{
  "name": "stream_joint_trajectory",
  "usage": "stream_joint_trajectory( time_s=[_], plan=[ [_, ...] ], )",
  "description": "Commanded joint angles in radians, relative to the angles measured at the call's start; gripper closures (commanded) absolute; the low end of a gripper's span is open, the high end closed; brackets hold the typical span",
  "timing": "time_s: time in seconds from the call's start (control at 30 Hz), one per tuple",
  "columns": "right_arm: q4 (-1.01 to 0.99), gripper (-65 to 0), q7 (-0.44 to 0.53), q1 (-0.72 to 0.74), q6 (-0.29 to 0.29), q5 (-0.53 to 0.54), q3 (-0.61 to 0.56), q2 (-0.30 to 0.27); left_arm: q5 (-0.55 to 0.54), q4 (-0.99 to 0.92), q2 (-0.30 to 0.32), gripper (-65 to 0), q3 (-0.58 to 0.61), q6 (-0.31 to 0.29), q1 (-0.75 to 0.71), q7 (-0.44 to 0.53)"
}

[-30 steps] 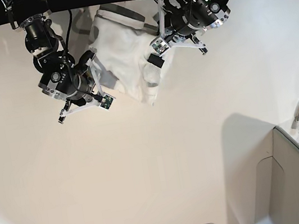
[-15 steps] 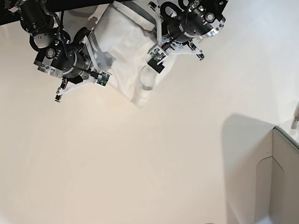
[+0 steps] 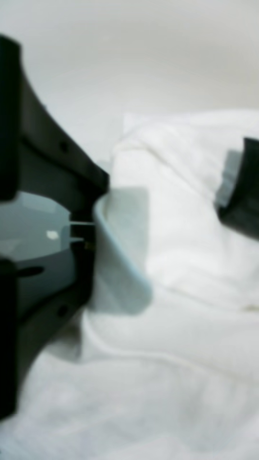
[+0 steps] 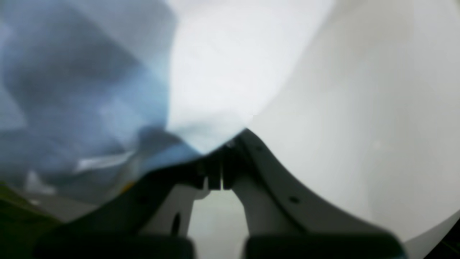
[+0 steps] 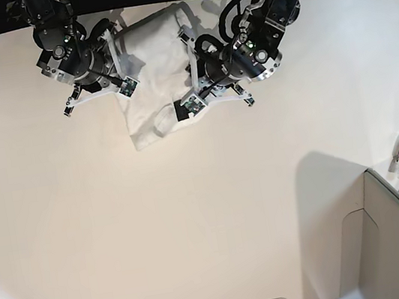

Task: Layout the t-shirt on the table in an organized manner, then fold the t-shirt properly
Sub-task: 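Flatten and square the bundle with both grippers pressing its edges, then grasp the bundle's edge with the right gripper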

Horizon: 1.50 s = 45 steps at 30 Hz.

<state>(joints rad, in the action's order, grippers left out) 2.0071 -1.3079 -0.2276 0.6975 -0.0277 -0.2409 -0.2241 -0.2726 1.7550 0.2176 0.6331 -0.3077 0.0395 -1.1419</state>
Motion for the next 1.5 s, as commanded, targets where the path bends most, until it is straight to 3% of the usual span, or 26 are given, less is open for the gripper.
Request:
stream_joint_trajectory(
  time_s=[0.0,0.33,0.47,0.63,0.73,0.93,1.1,1.27,1.47],
  plan=[
    [0.021,0.0,0.011,-0.005,0.001,0.002,0.012,-0.002,0.003,-0.017,-0.011,-0.1,0.001,0.0,0.024,-0.002],
    [0.021,0.0,0.011,-0.017,0.001,0.002,0.12,-0.001,0.003,-0.1,-0.057,-0.1,-0.005,0.0,0.073,0.021],
    [0.021,0.0,0.012,0.006,0.001,0.001,0.271,-0.001,0.005,-0.04,-0.047,-0.6,-0.035,0.0,0.075,0.018],
    [0.021,0.0,0.012,0.09,0.001,0.002,0.455,0.004,0.003,0.102,-0.002,-10.6,-0.195,0.0,0.066,0.018],
    [0.033,0.0,0.006,0.135,0.001,0.058,0.492,0.041,0.003,0.164,0.006,-16.9,-0.279,0.0,0.064,0.018],
    [0.047,0.0,0.006,0.139,0.001,0.229,0.401,0.121,0.003,0.193,0.006,-20.0,-0.442,0.0,0.033,0.018],
    [0.054,0.0,0.052,0.107,0.001,0.232,0.294,0.162,0.003,0.191,0.035,-19.9,-0.457,0.0,-0.025,0.032],
    [0.054,0.0,0.11,0.096,0.001,0.234,0.216,0.168,0.003,0.19,0.035,-19.9,-0.457,0.0,-0.053,0.069],
    [0.054,0.0,0.166,0.096,0.001,0.234,0.124,0.214,0.003,0.188,0.035,-19.9,-0.457,0.0,-0.056,0.072]
  ],
)
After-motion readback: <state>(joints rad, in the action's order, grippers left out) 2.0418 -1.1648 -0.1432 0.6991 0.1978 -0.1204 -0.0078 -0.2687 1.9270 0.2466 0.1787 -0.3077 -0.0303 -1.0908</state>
